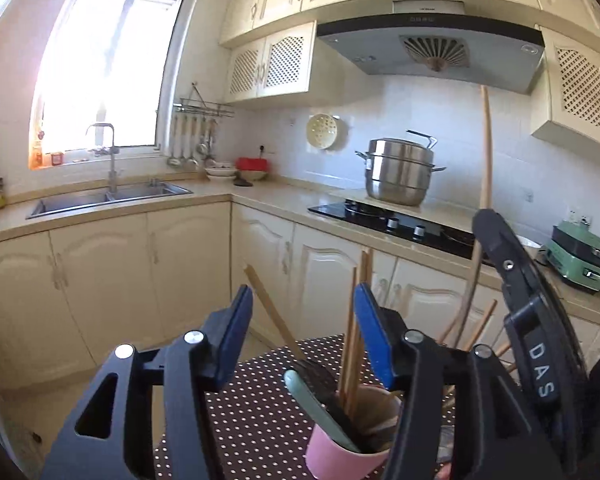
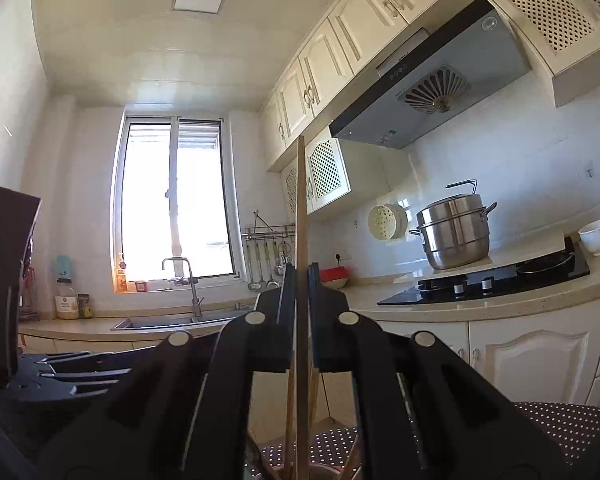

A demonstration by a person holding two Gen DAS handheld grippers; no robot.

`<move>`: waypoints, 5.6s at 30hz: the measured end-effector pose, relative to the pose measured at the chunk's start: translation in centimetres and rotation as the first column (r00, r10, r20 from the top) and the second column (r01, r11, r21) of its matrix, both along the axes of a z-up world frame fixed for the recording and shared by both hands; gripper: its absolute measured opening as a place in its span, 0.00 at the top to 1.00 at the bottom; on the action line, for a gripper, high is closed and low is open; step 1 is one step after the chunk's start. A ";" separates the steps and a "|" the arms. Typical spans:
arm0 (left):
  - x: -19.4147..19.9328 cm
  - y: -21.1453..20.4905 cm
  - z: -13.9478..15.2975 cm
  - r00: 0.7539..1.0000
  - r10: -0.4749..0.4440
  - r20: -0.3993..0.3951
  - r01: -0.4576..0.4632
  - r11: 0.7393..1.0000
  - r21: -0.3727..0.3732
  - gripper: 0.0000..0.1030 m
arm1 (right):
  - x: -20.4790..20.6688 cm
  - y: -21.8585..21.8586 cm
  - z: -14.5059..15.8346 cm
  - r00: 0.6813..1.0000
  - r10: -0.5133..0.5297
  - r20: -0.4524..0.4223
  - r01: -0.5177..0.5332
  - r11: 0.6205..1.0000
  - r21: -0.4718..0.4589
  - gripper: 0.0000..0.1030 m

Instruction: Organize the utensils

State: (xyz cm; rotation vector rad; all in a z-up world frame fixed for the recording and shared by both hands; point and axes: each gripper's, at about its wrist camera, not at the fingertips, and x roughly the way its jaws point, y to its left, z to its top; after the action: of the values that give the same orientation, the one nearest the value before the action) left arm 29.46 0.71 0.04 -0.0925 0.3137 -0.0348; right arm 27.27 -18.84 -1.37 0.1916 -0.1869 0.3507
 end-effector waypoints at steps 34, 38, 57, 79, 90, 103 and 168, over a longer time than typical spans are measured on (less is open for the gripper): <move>1.8 0.8 -0.9 0.998 -0.005 -0.056 0.002 0.999 -0.053 0.41 | 0.4 -0.2 0.3 0.993 -0.070 -0.091 0.069 0.997 -0.021 0.36; 1.3 0.8 -0.6 0.998 0.001 -0.058 -0.004 0.998 -0.055 0.40 | -0.1 0.0 0.8 0.993 -0.075 -0.092 0.070 0.996 -0.051 0.36; -7.8 -0.3 1.2 0.999 -0.023 -0.037 0.022 0.999 -0.039 0.32 | -9.0 -2.5 2.6 0.975 -0.180 -0.129 0.161 0.976 -0.149 0.35; -21.7 -0.9 2.4 0.998 -0.010 0.054 0.007 0.999 0.050 0.20 | -20.9 -1.8 2.8 0.944 -0.188 -0.271 0.125 0.964 -0.236 0.24; -25.2 -1.0 2.6 0.996 0.000 0.095 -0.008 0.997 0.079 0.20 | -23.6 -1.6 3.2 0.936 -0.189 -0.297 0.116 0.962 -0.247 0.17; -26.8 -0.9 2.6 0.992 -0.006 0.123 -0.004 0.997 0.082 0.20 | -24.9 -1.5 3.5 0.938 -0.201 -0.282 0.130 0.959 -0.253 0.12; -25.5 -0.4 1.0 0.993 -0.005 0.115 -0.008 0.994 0.107 0.20 | -23.6 -1.0 2.4 0.931 -0.181 -0.318 0.103 0.963 -0.248 0.12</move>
State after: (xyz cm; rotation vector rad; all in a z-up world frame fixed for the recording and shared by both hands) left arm 3.98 0.30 1.03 0.0158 0.1995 -0.0217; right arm 3.69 -19.84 1.07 0.0085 0.1800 0.1867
